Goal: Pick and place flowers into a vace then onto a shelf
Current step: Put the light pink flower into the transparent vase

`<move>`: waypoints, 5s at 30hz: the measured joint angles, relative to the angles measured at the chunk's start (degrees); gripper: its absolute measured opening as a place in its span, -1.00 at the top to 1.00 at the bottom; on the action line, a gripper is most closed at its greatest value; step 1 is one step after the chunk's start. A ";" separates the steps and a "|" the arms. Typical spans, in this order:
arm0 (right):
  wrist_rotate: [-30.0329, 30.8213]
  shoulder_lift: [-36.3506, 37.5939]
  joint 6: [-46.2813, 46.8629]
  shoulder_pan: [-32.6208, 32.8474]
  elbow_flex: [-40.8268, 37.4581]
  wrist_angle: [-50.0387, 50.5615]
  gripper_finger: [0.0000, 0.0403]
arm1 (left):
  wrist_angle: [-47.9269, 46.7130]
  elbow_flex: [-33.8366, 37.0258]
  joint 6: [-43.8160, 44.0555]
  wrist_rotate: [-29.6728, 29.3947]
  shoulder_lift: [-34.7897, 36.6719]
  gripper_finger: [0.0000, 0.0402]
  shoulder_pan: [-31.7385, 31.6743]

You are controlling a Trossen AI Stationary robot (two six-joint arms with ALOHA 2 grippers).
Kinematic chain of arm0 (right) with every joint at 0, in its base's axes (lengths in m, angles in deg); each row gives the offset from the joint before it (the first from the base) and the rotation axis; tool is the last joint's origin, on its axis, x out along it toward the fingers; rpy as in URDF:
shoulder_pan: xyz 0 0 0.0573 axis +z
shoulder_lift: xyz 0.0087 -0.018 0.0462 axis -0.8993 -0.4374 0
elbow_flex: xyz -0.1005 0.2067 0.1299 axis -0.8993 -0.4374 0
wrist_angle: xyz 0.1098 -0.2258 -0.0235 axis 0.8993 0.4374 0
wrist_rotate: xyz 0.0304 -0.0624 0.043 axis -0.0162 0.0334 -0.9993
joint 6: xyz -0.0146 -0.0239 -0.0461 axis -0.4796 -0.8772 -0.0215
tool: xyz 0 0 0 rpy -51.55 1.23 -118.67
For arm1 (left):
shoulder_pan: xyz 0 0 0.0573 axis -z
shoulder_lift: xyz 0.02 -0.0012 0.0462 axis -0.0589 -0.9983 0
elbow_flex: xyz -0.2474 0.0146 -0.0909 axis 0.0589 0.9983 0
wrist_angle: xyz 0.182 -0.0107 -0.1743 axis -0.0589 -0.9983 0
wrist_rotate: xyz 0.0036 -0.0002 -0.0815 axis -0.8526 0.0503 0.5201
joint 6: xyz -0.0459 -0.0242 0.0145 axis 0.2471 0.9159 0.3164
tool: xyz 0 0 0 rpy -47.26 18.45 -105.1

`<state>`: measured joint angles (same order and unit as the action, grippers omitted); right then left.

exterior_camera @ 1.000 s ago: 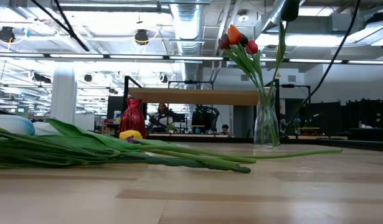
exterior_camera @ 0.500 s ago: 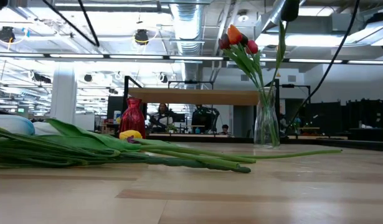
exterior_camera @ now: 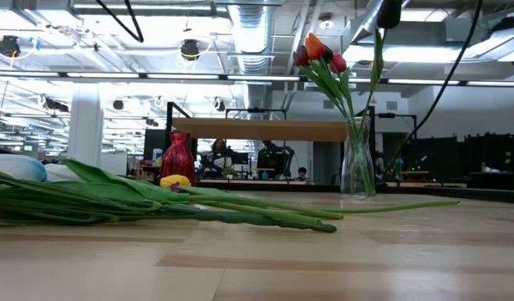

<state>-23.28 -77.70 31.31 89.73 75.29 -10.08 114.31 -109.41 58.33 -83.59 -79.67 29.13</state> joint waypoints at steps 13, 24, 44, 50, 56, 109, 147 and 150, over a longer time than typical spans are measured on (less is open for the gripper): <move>0.31 0.00 -0.07 0.60 -0.02 1.38 1.00 | -0.91 -4.41 -1.37 -0.44 -5.10 -0.10 0.00; 1.92 0.00 -1.51 1.31 -0.02 1.79 1.00 | -3.77 -4.41 -1.38 -1.17 -2.74 0.06 0.04; 1.98 0.00 -2.53 -0.22 -0.02 9.25 0.73 | -49.07 -20.14 6.97 6.63 4.87 0.99 -2.78; 0.65 0.00 -2.51 -0.41 -0.02 9.10 0.46 | -58.90 -25.10 7.73 17.98 4.82 1.00 -6.42; -5.16 -0.01 -0.32 -0.17 3.85 15.07 0.32 | -61.96 -25.51 4.61 24.85 4.78 1.00 -9.49; -21.45 0.04 7.10 -5.53 7.82 23.10 0.98 | -53.62 -25.44 8.80 27.92 0.10 0.90 -12.74; -3.89 7.39 -0.84 -1.28 8.87 20.94 1.00 | -55.55 -11.17 15.40 4.28 27.58 0.22 -10.60; -1.80 10.73 -4.50 -0.59 8.87 19.95 1.00 | -51.45 -6.14 15.40 5.58 29.45 0.24 -10.59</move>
<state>-25.08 -66.97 26.82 89.15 84.16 9.88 62.86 -115.55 73.73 -78.01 -50.21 18.55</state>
